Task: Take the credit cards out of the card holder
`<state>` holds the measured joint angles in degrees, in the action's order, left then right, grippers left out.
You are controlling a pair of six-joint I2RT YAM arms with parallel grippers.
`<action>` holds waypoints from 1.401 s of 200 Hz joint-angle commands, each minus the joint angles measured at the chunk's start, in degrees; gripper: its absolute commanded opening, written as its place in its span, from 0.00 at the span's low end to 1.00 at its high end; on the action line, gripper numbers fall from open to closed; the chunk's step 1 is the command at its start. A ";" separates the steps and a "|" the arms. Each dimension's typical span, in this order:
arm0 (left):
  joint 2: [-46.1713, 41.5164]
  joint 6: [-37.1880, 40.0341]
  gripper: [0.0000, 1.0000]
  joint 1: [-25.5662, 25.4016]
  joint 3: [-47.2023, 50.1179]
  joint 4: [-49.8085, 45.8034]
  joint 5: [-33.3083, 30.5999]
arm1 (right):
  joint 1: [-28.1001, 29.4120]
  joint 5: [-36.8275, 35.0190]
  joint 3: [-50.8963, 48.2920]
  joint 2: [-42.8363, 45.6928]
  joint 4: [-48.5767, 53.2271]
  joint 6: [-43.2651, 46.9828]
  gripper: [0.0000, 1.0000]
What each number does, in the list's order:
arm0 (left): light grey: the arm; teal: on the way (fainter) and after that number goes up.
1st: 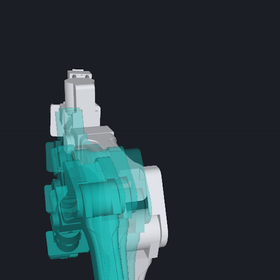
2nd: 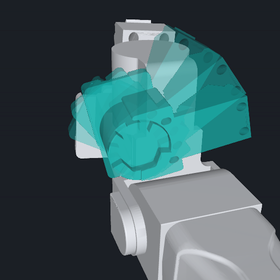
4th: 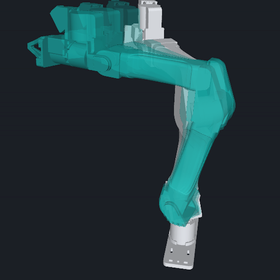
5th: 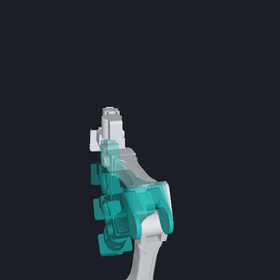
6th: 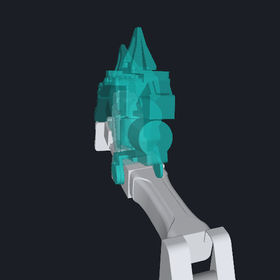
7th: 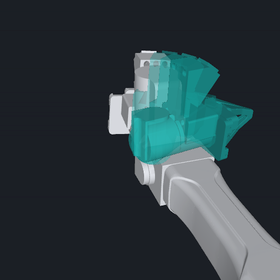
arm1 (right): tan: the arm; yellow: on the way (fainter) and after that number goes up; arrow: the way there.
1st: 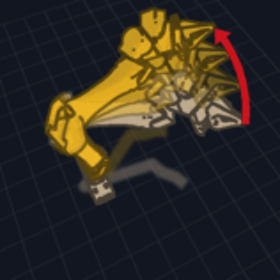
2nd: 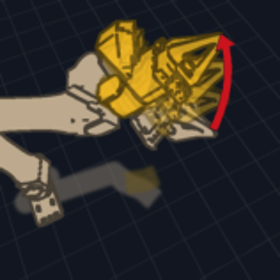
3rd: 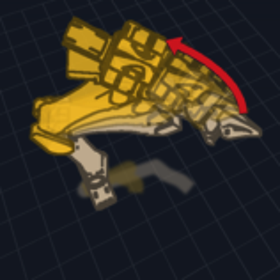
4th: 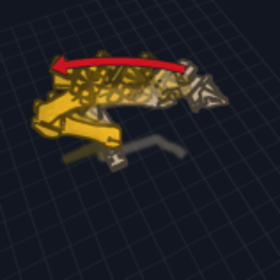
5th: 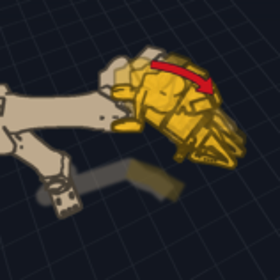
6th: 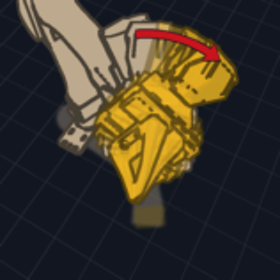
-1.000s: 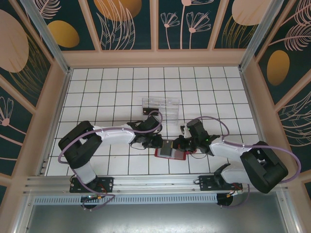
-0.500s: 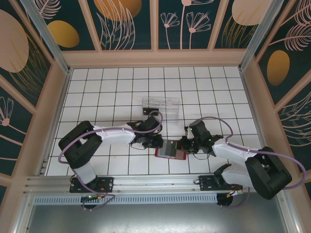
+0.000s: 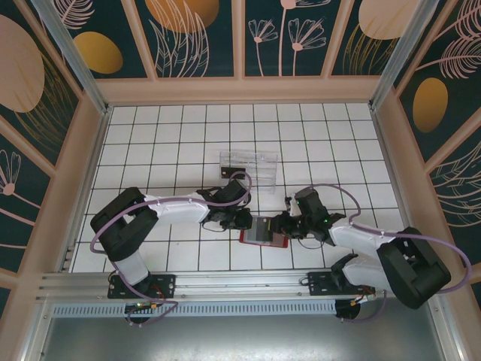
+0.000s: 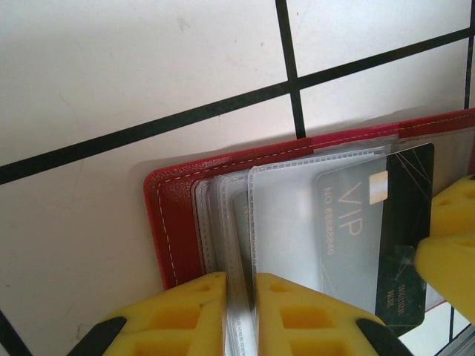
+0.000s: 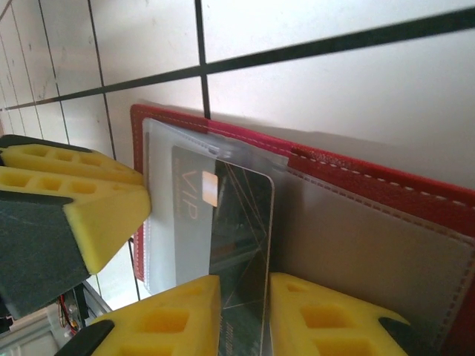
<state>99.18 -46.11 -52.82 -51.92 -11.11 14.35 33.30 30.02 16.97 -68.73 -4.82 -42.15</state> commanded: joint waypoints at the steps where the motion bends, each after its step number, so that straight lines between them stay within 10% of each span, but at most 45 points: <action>1: 3.04 0.99 0.16 0.18 2.44 -5.34 -2.92 | -0.34 2.29 -1.59 -1.46 -3.92 -1.00 0.25; 73: 2.93 0.64 0.16 0.22 2.53 -5.32 -2.93 | -0.34 5.34 -3.12 -3.57 -9.42 -2.52 0.22; 280: -6.17 -2.31 0.15 0.22 5.57 -5.35 -6.13 | -3.39 -16.93 15.04 12.74 22.87 9.28 0.03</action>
<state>94.67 -47.09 -52.82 -48.40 -12.38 9.93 31.29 17.74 28.21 -55.55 16.73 -38.65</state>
